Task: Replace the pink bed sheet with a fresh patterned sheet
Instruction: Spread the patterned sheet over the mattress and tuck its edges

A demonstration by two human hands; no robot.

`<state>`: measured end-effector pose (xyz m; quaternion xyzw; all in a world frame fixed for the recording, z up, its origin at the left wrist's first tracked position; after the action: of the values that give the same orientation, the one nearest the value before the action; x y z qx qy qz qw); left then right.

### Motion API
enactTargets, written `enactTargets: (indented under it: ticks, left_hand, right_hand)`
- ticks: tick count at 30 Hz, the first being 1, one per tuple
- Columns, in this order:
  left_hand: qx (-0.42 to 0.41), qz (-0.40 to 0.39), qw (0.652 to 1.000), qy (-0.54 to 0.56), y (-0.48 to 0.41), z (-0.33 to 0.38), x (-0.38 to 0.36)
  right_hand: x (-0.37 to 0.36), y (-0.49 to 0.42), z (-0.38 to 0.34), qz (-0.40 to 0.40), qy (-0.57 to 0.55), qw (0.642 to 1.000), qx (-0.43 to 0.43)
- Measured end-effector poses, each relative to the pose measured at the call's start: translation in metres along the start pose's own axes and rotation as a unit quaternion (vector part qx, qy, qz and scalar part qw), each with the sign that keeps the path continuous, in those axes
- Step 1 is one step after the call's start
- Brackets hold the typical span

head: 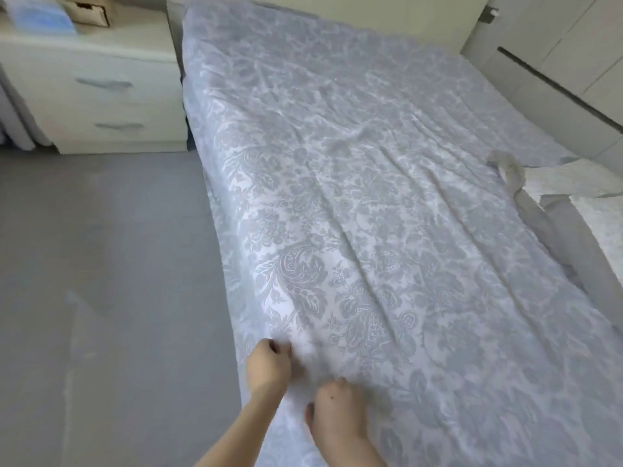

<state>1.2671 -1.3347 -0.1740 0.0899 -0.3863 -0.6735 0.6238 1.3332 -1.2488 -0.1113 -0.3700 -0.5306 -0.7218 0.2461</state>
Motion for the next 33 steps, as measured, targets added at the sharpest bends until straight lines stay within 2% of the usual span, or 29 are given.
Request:
enactTargets:
  ticks: [4,11,17,19,21,26,30,33]
  left_hand:
    - [-0.022,0.01,1.0,-0.001,0.001,-0.007,0.005]
    - [-0.071,-0.006,0.996,-0.06,0.002,-0.007,0.017]
    - [-0.084,-0.046,0.979,-0.178,0.023,0.006,0.032]
    - [-0.062,-0.051,0.974,-0.213,0.032,0.003,0.034]
    - [-0.08,-0.036,0.958,-0.271,0.038,0.011,0.038]
    - [-0.147,-0.043,0.935,-0.321,0.067,0.069,0.045]
    - [-0.217,-0.074,0.915,-0.331,0.124,0.13,0.036]
    - [-0.279,-0.096,0.887,-0.354,0.187,0.18,0.02]
  right_hand:
    - [-0.007,-0.002,-0.006,-0.045,0.035,0.998,0.022]
    - [0.008,0.001,-0.014,-0.045,0.093,0.993,0.061]
    - [0.021,0.022,-0.007,-0.072,0.101,0.988,0.098]
    - [0.024,0.028,-0.003,-0.083,0.077,0.99,0.079]
    - [0.035,0.037,0.001,-0.085,0.052,0.994,0.051]
    - [0.086,0.075,0.042,-0.009,-0.036,0.999,0.001]
    - [0.131,0.131,0.113,0.059,-0.137,0.986,-0.073]
    - [0.159,0.195,0.186,0.099,-0.192,0.967,-0.134]
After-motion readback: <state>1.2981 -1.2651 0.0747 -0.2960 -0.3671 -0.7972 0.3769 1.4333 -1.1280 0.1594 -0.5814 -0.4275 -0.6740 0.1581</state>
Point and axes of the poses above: each hand's wrist, its own y-axis away from the middle knuckle, its own x-axis out of the back of the hand, z = x × y, the point moved 2 cm from there along -y, towards the middle knuckle, and after that the axes turned 4 degrees about -z, right-handed, at the moved point
